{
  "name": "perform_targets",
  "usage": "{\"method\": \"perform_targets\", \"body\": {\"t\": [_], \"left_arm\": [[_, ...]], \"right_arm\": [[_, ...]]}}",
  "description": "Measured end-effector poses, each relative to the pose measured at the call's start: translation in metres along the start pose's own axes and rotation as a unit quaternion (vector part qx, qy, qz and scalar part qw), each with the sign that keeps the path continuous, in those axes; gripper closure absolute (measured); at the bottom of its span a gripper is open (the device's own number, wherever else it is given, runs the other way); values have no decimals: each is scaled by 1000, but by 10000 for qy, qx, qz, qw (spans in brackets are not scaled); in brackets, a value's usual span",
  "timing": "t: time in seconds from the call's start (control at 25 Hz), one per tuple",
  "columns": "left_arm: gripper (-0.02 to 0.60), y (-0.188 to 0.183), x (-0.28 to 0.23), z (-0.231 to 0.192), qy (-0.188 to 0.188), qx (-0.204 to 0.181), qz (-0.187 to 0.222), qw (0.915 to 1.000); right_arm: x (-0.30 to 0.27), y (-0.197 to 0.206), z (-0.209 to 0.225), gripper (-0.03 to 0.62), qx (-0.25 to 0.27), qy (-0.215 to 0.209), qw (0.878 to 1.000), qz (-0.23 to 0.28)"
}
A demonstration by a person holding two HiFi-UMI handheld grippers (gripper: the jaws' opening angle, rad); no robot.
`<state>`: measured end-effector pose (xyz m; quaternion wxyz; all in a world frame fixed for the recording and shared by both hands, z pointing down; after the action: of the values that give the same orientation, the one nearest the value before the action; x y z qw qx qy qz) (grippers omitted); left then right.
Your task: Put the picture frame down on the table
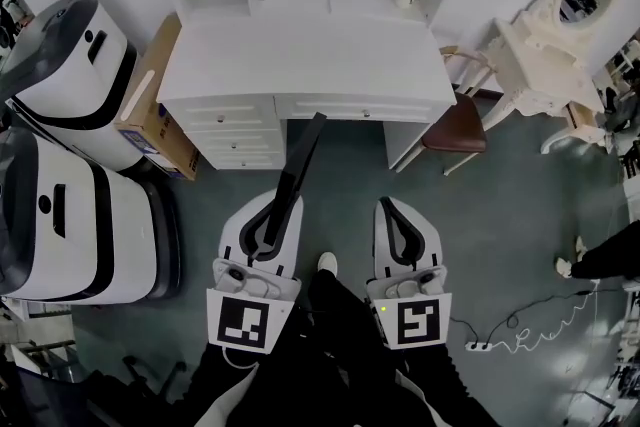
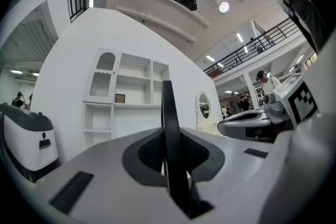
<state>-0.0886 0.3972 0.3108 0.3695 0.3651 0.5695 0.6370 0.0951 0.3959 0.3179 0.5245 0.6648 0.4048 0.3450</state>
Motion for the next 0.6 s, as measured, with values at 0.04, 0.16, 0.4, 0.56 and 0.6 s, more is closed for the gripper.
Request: {"method": "perform_targets", "body": {"t": [0.04,0.16,0.4,0.56,0.6], "left_arm": [[538,0,-9,-3,-43,4,18,10000],[538,1,-36,-8,-122,-28,-4,9999],[538,-2,-91,-19,-340,-44,29,9994],[538,-2,-118,-25,-493,-43,-7,9988],[538,-2,-124,-26,-541,-51,-5,9985]], "right_arm": [[-9,2,6,592,-22,-41,10000,-2],[-35,8,25,592,11,-189,9998,-8],[-84,16,67,592,0,-371,9993,8],[-111,20,87,592,-5,-536,9986,48],[-116,20,91,592,20,-580,9983,68]]}}
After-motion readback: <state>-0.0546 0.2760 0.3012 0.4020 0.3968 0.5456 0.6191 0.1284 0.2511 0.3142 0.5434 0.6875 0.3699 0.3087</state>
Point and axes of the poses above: the fingertips, and each gripper's own axes: x backward along the fingers, z to its right, y out of its underside, the point moved 8 cm from there along x, backward along the fingers, and after that the axes turned 1 degree about x, right-handed, at the moved point
